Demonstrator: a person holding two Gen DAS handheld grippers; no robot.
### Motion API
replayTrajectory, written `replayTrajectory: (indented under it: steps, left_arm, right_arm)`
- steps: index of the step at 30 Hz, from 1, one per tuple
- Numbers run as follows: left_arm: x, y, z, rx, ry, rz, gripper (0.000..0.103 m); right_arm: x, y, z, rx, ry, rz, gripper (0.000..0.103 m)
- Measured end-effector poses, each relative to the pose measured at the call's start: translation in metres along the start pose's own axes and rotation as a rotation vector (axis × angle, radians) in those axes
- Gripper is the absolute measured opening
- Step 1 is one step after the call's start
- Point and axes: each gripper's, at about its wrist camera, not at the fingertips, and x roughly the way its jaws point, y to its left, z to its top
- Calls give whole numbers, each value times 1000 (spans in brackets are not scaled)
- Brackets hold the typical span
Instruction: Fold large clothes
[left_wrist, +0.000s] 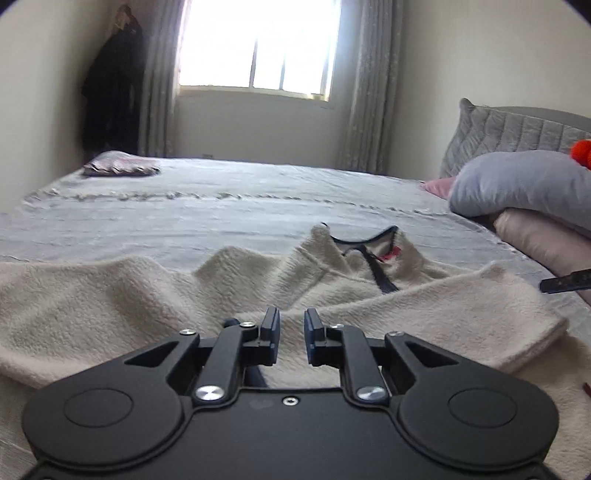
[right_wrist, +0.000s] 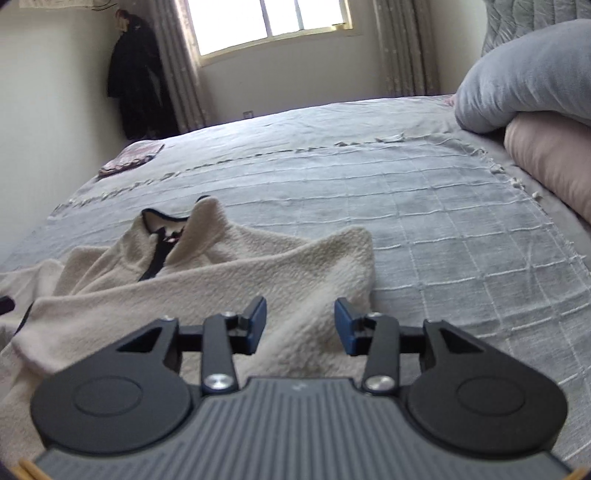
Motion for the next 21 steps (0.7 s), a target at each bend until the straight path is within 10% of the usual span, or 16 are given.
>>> replayTrajectory:
  steps: [4, 11, 15, 21]
  left_arm:
    - [31, -2, -27, -9, 193, -13, 16]
    - [2, 6, -19, -70, 170, 22, 21]
    - [-30, 38, -14, -147, 109, 136, 78]
    - [-62, 122, -8, -246, 97, 337, 94]
  right_arm:
    - [16, 2, -29, -6, 95, -3, 37]
    - [5, 25, -31, 19, 112, -89, 39]
    - [-29, 52, -32, 2, 65, -49, 70]
    - [-44, 79, -33, -9, 68, 21, 84]
